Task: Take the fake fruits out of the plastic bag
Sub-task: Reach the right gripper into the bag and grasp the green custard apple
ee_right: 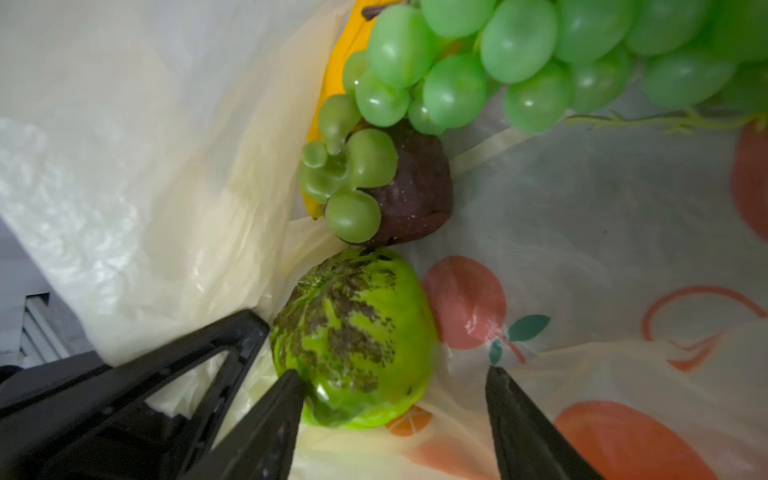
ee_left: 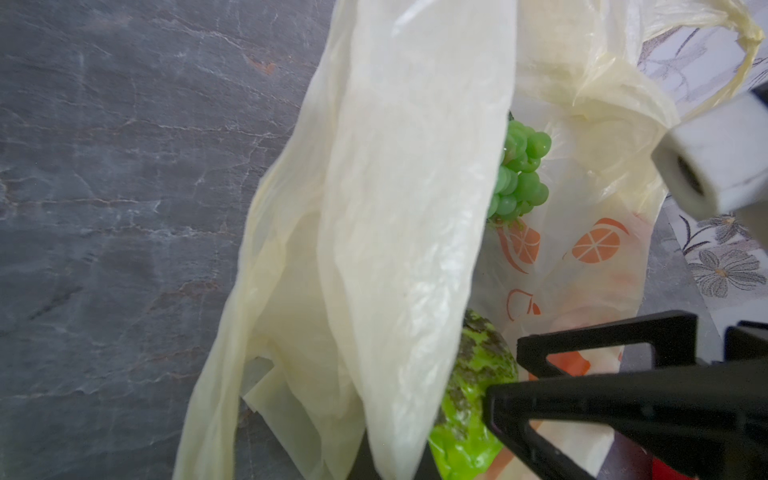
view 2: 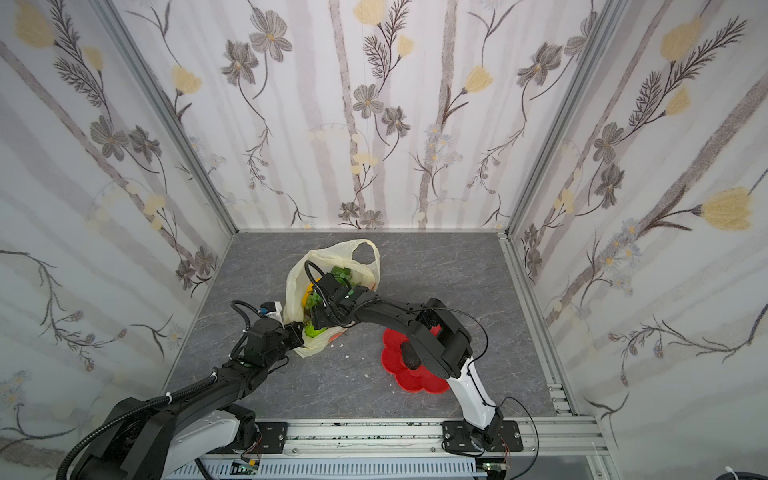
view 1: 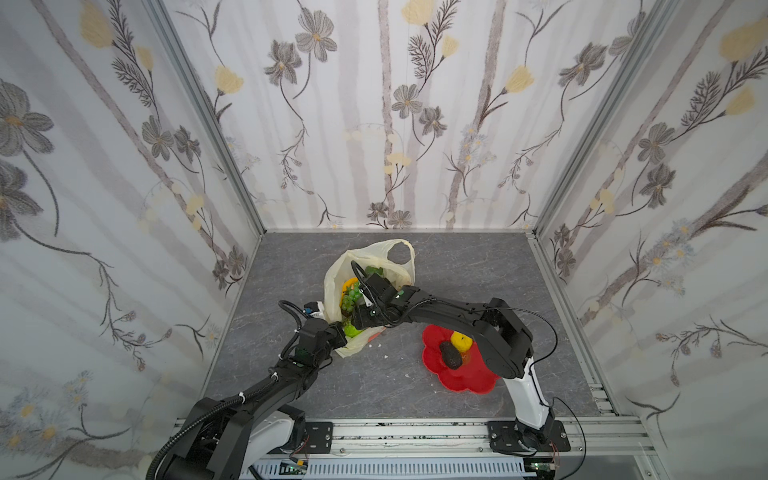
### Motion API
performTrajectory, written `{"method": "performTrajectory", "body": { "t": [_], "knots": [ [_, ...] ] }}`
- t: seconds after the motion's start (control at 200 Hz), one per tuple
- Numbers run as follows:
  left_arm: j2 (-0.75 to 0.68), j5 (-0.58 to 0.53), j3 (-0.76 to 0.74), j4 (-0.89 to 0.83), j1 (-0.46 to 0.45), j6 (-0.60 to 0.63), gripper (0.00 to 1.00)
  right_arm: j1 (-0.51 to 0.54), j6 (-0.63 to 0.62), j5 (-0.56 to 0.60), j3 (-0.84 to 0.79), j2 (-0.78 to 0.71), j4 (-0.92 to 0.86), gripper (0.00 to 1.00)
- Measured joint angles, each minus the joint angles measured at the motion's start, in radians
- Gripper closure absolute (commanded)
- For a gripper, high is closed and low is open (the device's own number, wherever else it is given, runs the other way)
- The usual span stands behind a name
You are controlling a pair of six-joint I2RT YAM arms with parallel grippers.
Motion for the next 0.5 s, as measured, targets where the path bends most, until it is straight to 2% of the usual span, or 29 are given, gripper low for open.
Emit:
{"method": "performTrajectory", "body": {
  "t": [0.5],
  "knots": [
    [-0.002, -0.003, 0.000, 0.000, 0.000, 0.000, 1.00, -0.001, 0.001, -0.048, 0.085, 0.107, 0.084, 0.30]
  ]
}}
